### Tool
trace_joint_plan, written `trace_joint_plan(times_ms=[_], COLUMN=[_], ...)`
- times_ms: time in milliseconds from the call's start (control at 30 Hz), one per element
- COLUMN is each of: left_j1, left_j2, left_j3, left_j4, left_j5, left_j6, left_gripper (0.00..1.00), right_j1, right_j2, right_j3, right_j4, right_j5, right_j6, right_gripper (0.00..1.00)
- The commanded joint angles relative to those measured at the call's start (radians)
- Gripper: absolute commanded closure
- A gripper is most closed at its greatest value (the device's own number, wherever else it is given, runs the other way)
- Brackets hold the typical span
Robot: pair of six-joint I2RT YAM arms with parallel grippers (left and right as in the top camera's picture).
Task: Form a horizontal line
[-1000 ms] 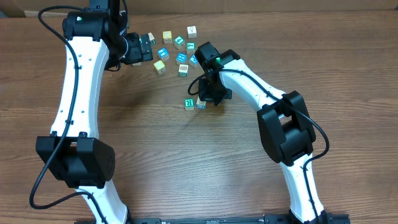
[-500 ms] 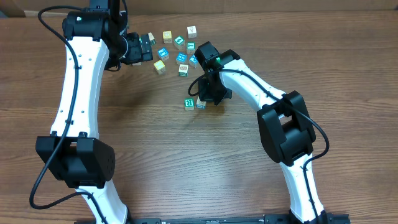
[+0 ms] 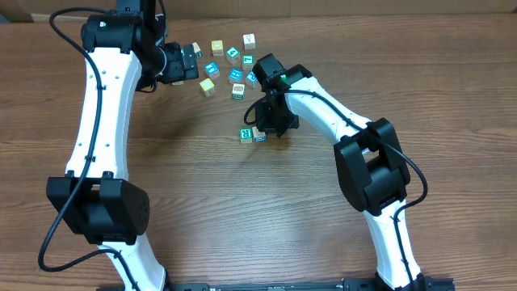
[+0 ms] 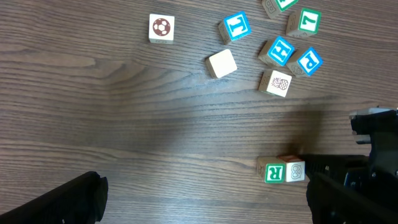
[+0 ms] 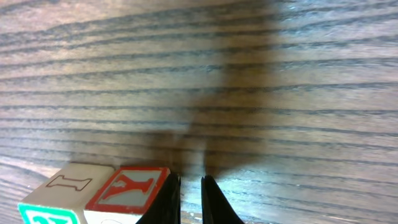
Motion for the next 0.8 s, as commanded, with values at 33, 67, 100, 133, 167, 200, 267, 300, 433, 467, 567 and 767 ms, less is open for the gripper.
trace_joint_plan(times_ms=[33,67,100,133,167,200,267,300,433,467,567,767], left_j1=[-0.006,-0.006,-0.006,-0.007,-0.006,-0.006,-0.006,-0.006,-0.006,-0.006,-0.006,-0.006], left_j2=[0.005,0.005,0.005,0.005,0.005,0.005,0.005,0.005,0.005,0.005,0.005,0.005], left_j3=[0.006,0.006,0.006,0.006,0.006,0.006,0.006,0.006,0.006,0.006,0.006,0.006], left_j4=[0.000,0.000,0.000,0.000,0.000,0.000,0.000,0.000,0.000,0.000,0.000,0.000], left_j5=[-0.007,-0.007,-0.007,-0.007,-0.007,-0.007,-0.007,-0.007,-0.007,-0.007,-0.007,-0.007], left_j6=[-0.010,-0.010,-0.010,-0.010,-0.010,-0.010,-0.010,-0.010,-0.010,-0.010,-0.010,-0.010], left_gripper=[0.00,0.00,0.00,0.00,0.00,0.00,0.00,0.00,0.00,0.00,0.00,0.00], right_j1=[0.005,0.005,0.004,0.004,0.004,0.004,0.004,0.004,0.004,0.004,0.005,0.005], right_j2=[-0.036,-0.036,-0.036,-0.036,-0.036,-0.036,-0.036,-0.036,-0.036,-0.036,-0.036,-0.036], right_j3=[-0.005,-0.005,-0.005,-0.005,-0.005,-0.005,-0.005,-0.005,-0.005,-0.005,-0.005,-0.005], right_j4=[-0.006,-0.010,-0.013,-0.014,-0.016,-0.019,-0.024,-0.029,-0.055,-0.058,-0.060,-0.069], right_j5=[-0.036,-0.036,-0.036,-0.036,-0.036,-0.036,-0.034,-0.023,0.032,0.031,0.010,0.001], right_j6=[0.014,0.024,0.028,0.031,0.031,0.031,0.040,0.058,0.114,0.114,0.113,0.113], right_gripper=[0.91,0.91,0.91,0.91,0.91,0.91,0.91,0.91,0.91,0.91,0.91,0.91])
